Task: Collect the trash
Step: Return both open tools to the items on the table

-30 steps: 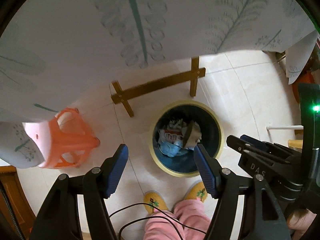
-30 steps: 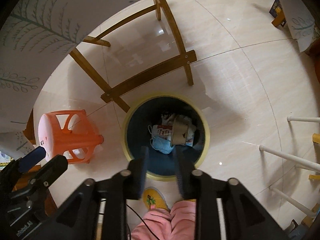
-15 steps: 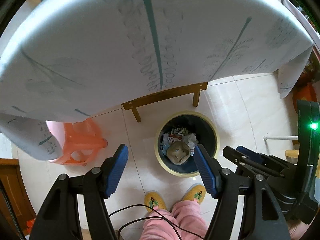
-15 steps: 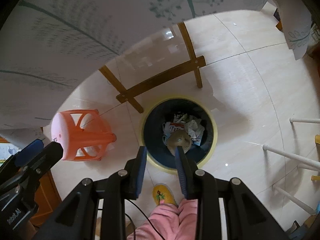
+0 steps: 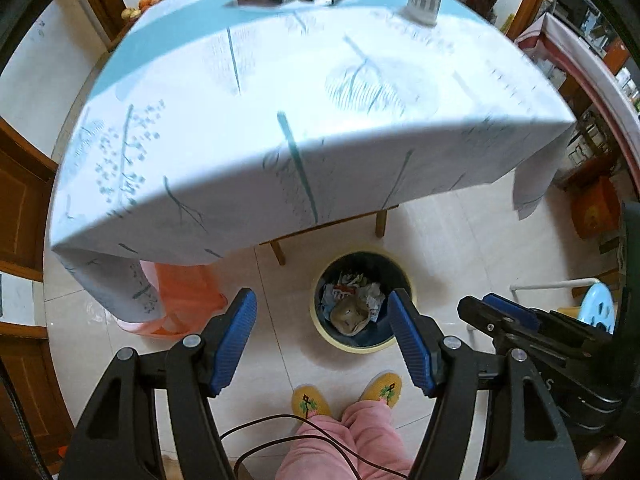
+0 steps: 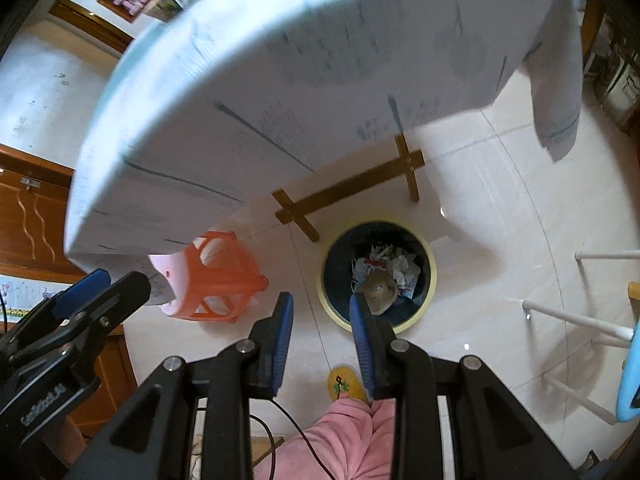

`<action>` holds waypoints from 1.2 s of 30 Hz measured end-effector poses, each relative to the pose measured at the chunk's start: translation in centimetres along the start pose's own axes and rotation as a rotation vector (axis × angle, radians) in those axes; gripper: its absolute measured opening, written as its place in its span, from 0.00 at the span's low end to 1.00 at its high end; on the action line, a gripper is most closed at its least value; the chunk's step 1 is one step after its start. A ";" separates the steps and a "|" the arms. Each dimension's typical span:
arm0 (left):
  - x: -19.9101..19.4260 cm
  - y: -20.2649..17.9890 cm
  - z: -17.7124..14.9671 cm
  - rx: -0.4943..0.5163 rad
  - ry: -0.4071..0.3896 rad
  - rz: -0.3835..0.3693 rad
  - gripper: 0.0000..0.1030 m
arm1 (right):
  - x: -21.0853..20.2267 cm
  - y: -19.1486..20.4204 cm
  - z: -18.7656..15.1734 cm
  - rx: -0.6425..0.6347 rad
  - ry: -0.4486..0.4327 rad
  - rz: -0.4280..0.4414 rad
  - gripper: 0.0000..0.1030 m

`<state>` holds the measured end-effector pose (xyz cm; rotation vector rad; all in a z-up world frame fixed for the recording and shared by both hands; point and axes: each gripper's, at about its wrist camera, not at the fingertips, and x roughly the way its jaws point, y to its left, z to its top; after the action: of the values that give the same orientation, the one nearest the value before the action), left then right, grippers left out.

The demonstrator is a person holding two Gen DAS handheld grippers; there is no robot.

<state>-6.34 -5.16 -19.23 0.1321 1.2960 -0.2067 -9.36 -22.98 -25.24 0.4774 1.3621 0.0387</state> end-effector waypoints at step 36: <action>-17.1 3.1 10.7 -0.178 -0.321 0.030 0.81 | -17.4 7.5 8.8 -0.329 -0.260 0.075 0.29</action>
<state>0.00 -3.05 0.03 -0.0329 0.9869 -0.0816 -3.05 -24.15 -5.33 0.2455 1.0566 0.2508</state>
